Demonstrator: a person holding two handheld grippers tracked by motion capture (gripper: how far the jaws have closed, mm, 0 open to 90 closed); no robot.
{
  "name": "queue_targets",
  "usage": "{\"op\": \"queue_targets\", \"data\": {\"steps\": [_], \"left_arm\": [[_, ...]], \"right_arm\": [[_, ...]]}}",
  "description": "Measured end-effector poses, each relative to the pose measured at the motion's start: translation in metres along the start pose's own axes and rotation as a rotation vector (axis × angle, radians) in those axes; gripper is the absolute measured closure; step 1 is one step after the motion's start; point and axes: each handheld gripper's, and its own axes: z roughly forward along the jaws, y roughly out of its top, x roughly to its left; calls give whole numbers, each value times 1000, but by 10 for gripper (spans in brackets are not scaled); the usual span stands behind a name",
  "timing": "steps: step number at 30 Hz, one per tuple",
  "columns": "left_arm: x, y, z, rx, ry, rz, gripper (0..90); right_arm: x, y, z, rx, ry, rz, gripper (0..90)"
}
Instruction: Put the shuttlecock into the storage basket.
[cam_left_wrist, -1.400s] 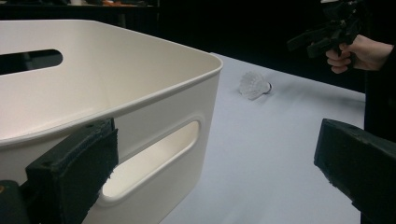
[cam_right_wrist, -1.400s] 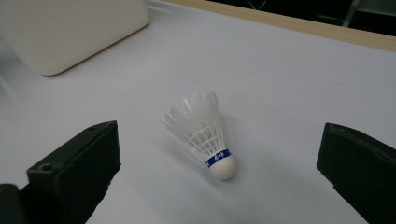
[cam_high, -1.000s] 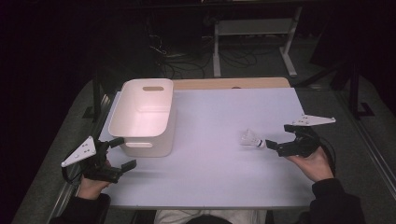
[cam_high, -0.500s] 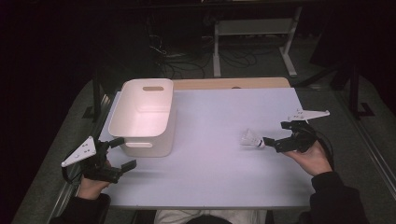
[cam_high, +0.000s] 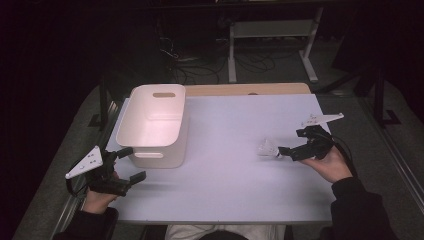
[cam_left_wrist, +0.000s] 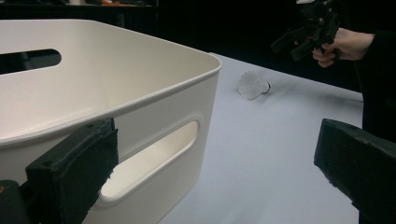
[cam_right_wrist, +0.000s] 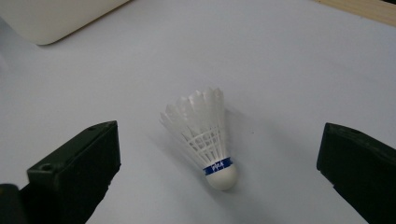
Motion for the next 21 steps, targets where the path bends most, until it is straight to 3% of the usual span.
{"op": "queue_targets", "data": {"steps": [21], "left_arm": [[0, 0, 0, -4, 1, 0, 0]], "right_arm": [[-10, 8, 22, 107, 55, -21, 0]]}}
